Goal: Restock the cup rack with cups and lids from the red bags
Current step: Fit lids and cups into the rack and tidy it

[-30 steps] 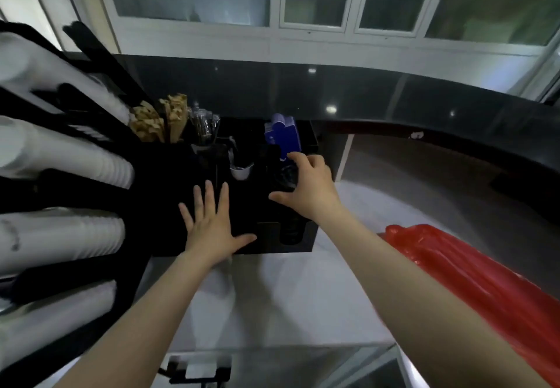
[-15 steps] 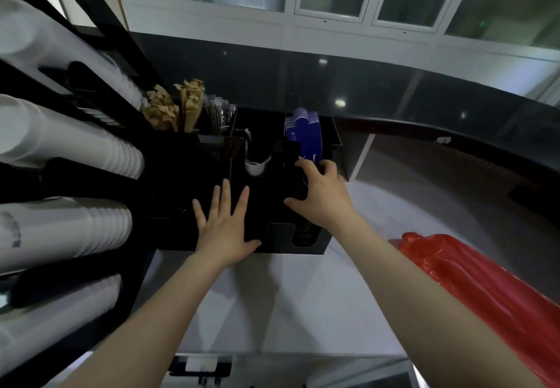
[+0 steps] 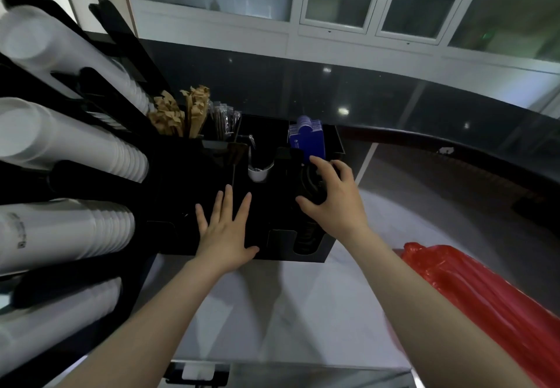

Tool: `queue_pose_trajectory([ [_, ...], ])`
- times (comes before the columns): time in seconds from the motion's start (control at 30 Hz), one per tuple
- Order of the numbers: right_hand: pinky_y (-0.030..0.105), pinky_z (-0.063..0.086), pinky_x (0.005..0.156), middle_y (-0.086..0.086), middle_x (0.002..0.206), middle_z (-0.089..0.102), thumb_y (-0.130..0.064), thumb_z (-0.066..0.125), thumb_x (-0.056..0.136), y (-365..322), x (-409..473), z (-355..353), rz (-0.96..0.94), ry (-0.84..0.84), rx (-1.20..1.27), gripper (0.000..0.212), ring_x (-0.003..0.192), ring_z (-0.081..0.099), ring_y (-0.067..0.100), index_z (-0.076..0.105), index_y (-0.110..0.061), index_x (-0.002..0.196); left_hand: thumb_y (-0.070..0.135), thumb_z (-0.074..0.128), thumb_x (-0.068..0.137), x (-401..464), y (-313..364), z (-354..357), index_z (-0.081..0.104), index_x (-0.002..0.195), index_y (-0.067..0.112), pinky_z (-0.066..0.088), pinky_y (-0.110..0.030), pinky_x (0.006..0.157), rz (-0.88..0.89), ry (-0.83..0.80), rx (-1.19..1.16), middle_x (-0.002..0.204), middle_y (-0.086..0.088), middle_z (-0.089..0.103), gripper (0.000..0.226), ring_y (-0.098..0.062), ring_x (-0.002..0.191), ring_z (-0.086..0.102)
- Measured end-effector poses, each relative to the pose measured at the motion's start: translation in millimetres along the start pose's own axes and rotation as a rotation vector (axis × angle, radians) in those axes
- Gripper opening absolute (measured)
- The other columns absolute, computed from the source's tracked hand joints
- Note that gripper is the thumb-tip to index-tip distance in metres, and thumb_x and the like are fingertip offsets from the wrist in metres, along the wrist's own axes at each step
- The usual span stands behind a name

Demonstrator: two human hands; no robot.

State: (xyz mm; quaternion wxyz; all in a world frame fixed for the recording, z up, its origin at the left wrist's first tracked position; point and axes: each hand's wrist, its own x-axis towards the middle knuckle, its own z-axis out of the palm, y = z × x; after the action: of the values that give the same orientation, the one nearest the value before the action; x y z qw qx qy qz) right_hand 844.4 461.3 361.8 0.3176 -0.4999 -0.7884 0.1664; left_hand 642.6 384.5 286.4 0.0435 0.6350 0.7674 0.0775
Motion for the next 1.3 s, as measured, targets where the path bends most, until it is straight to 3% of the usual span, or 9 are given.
queue_pose_trajectory([
  [0.27,0.013,0.031,0.096,-0.008,0.145,0.025,-0.035,0.076,0.074,-20.6,-1.4,-10.8,-0.092,0.071,0.121,0.078,0.129,0.034,0.011,0.034,-0.047,0.138,0.052,0.068,0.075,-1.4,-1.2,-4.3,-0.022,0.147,0.025,-0.028,-0.049,0.1,0.009,-0.005,-0.081,0.153,-0.009,-0.032,0.118,-0.02,0.14,-0.03],
  [0.43,0.005,0.028,0.093,-0.008,0.141,0.029,-0.036,0.077,0.071,-48.2,-4.6,7.8,-0.181,0.015,0.201,0.079,0.122,0.035,0.0,0.035,-0.044,0.137,0.046,0.067,0.079,-15.8,-15.5,-9.1,-0.023,0.146,0.015,-0.024,-0.041,0.109,0.032,0.02,-0.255,0.157,-0.006,-0.021,0.116,-0.011,0.137,-0.03],
  [0.5,0.011,0.032,0.099,-0.007,0.141,0.028,-0.037,0.077,0.072,-56.0,-4.7,22.0,-0.212,-0.048,0.205,0.078,0.122,0.035,0.001,0.034,-0.044,0.137,0.044,0.067,0.08,-22.8,-22.6,-11.1,-0.022,0.147,0.015,-0.024,-0.037,0.108,0.03,0.046,-0.263,0.158,-0.005,-0.019,0.115,-0.009,0.136,-0.03],
  [0.63,0.042,0.042,0.104,0.001,0.147,0.024,-0.039,0.076,0.073,-61.3,-4.3,52.7,-0.221,-0.162,0.03,0.081,0.132,0.036,0.026,0.029,-0.043,0.14,0.044,0.064,0.083,-27.3,-35.8,-18.4,-0.018,0.148,0.015,-0.023,-0.033,0.108,-0.01,0.088,-0.21,0.159,-0.002,-0.017,0.109,-0.007,0.137,-0.028],
  [0.8,0.048,0.044,0.098,0.007,0.153,0.013,-0.038,0.07,0.078,-56.4,-3.2,76.5,-0.266,-0.252,-0.25,0.08,0.136,0.022,0.038,0.022,-0.041,0.142,0.044,0.061,0.086,-29.8,-50.0,-18.2,-0.011,0.15,0.014,-0.016,-0.036,0.112,-0.047,0.062,-0.148,0.16,-0.005,-0.011,0.101,-0.017,0.145,-0.016],
  [0.97,0.05,0.044,0.097,0.015,0.149,0.021,-0.037,0.071,0.076,-53.2,-3.9,85.3,-0.347,-0.235,-0.442,0.08,0.128,0.03,0.044,0.027,-0.031,0.143,0.047,0.06,0.084,-29.8,-51.7,-9.0,-0.007,0.151,0.018,-0.022,-0.037,0.108,-0.023,0.05,-0.118,0.16,-0.002,-0.01,0.099,-0.016,0.145,-0.017],
  [1.03,0.055,0.033,0.104,0.019,0.147,0.027,-0.039,0.071,0.075,-49.9,-5.2,90.7,-0.392,-0.224,-0.541,0.08,0.127,0.034,0.046,0.032,-0.029,0.144,0.047,0.061,0.083,-29.2,-52.3,-6.2,-0.006,0.151,0.019,-0.023,-0.037,0.108,-0.022,0.056,-0.126,0.16,-0.001,-0.008,0.1,-0.015,0.145,-0.016],
  [1.17,0.065,-0.019,0.104,0.021,0.15,0.03,-0.053,0.063,0.078,-38.0,-14.2,102.0,-0.386,-0.267,-0.753,0.083,0.14,0.021,0.043,0.026,-0.025,0.148,0.046,0.064,0.082,-29.0,-52.5,-3.2,-0.007,0.151,0.02,-0.024,-0.038,0.107,-0.016,0.064,-0.142,0.161,0.0,-0.005,0.102,-0.014,0.145,-0.015],
  [1.3,0.063,-0.024,0.102,0.02,0.152,0.027,-0.064,0.054,0.081,-36.7,-9.5,110.2,-0.337,-0.357,-0.853,0.093,0.145,0.009,0.036,0.014,-0.017,0.15,0.046,0.065,0.08,-27.3,-49.0,-2.8,-0.004,0.151,0.019,-0.027,-0.04,0.105,-0.02,0.048,-0.142,0.161,-0.001,-0.004,0.103,-0.014,0.146,-0.013],
])
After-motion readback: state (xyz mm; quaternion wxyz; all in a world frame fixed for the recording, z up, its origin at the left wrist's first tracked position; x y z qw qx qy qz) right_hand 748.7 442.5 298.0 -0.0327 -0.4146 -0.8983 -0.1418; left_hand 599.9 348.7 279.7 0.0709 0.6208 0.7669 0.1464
